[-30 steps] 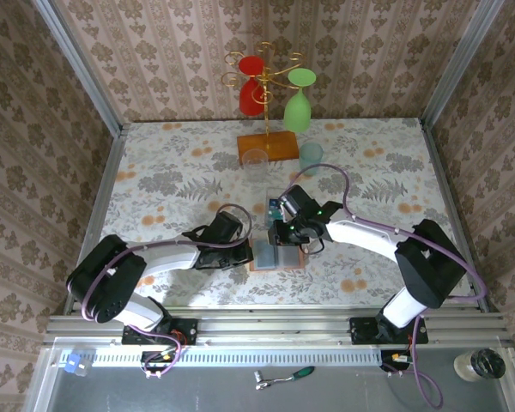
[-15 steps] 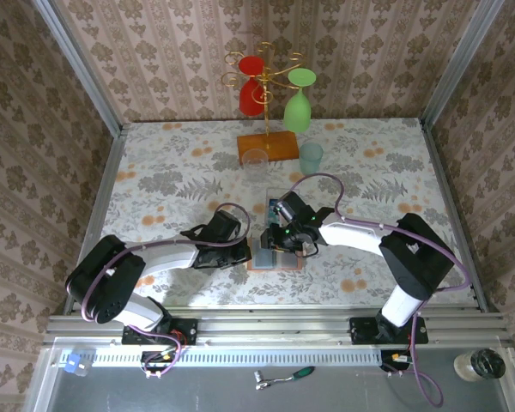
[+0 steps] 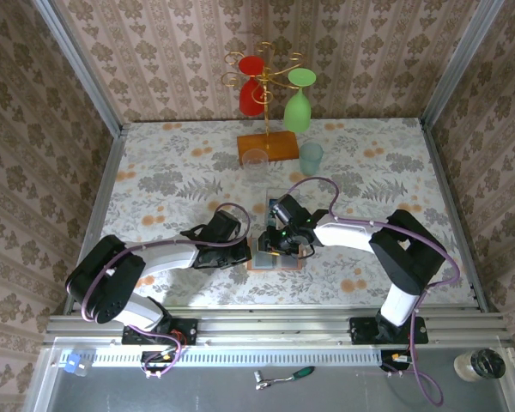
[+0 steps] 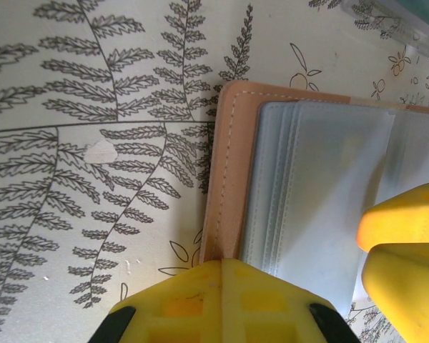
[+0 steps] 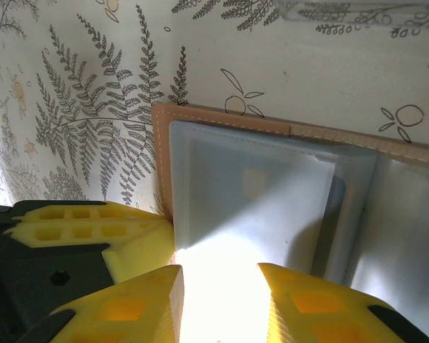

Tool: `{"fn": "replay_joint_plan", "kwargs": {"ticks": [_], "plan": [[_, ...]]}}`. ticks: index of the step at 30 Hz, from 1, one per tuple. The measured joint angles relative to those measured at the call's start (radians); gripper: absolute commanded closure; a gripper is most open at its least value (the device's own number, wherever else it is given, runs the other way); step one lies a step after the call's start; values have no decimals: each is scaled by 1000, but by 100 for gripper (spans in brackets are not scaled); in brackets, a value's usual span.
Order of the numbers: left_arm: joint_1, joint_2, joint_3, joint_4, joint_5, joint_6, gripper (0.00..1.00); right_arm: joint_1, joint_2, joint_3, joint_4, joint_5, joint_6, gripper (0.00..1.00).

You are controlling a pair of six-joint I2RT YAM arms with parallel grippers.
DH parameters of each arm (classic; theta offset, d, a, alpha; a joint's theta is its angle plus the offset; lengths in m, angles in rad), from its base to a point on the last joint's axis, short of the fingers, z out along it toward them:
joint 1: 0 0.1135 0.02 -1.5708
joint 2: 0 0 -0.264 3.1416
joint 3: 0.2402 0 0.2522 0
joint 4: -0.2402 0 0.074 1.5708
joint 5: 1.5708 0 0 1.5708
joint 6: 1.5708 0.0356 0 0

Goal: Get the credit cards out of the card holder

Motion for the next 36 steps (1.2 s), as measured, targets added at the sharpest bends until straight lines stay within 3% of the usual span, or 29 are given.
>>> {"fn": "replay_joint_plan", "kwargs": {"ticks": [27,36], "plan": [[15,-27,-13,-25,-1,3,97,3,-12,0,-106,76,-24,68],[26,-114,-9,-60,1,15,84,3,-12,0,-106,76,-27,69]]}}
